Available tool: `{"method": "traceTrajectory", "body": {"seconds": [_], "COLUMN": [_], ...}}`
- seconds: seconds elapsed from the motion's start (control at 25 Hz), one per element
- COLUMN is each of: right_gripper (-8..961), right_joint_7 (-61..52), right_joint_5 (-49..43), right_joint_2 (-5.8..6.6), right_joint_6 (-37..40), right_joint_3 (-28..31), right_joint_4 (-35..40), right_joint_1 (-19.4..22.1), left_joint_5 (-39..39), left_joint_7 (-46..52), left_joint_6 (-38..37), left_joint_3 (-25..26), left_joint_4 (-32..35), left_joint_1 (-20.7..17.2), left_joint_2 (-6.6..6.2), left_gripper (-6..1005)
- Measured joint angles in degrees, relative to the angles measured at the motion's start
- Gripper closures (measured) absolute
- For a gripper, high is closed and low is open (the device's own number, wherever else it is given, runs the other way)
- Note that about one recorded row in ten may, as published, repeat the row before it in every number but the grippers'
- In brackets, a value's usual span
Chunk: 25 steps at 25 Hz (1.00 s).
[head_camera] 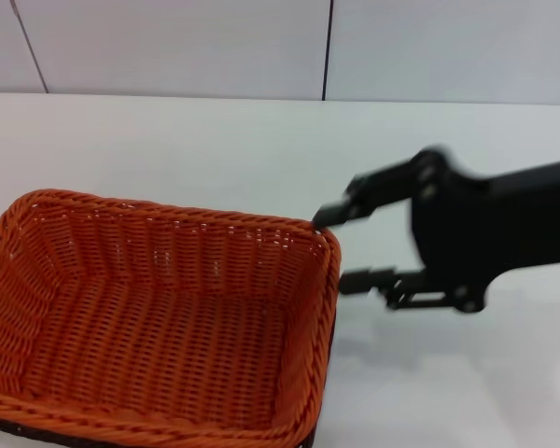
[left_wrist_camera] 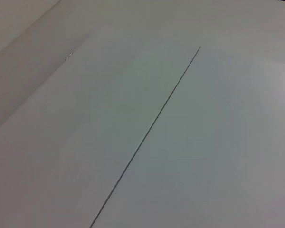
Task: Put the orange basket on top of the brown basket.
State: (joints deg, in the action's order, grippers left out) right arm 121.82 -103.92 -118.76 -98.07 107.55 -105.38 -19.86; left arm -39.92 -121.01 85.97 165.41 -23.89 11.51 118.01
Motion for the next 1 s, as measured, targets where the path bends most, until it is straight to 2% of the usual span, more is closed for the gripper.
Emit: {"method": "traceTrajectory", "body": {"seconds": [0.16, 0.32, 0.64, 0.76, 0.8, 1.0], "right_gripper": [436, 436, 436, 436, 436, 436], "right_joint_7": [0.2, -1.3, -8.0, -8.1, -8.1, -3.4], "right_joint_5": [9.5, 23.1, 38.2, 42.4, 43.9, 51.5], "right_joint_2": [-0.17, -0.41, -0.68, -0.74, -0.78, -0.82], "right_joint_6": [2.0, 9.0, 31.4, 37.7, 39.8, 50.1], "right_joint_3": [8.0, 12.8, 7.7, 6.6, 6.3, 5.1], "right_joint_4": [-1.3, 4.1, 14.4, 18.7, 19.9, 27.8], "right_joint_1": [3.7, 6.1, 12.7, 13.9, 14.4, 15.2], "left_joint_5": [0.0, 0.0, -1.4, -1.4, -1.5, -1.5], "left_joint_7": [0.1, 0.9, 3.6, 3.6, 4.2, 4.9], "left_joint_6": [0.6, 1.8, 2.6, 2.6, 3.1, 4.5], "left_joint_3": [0.0, -0.2, -2.7, -2.7, -6.2, -7.5], "left_joint_4": [-0.4, -0.9, -4.2, -4.2, -7.0, -8.0], "left_joint_1": [0.0, 0.1, -0.9, -0.9, -2.1, -2.6], "left_joint_2": [-0.06, -0.1, -0.2, -0.2, -0.3, -0.2], "left_gripper": [245, 245, 245, 245, 245, 245]}}
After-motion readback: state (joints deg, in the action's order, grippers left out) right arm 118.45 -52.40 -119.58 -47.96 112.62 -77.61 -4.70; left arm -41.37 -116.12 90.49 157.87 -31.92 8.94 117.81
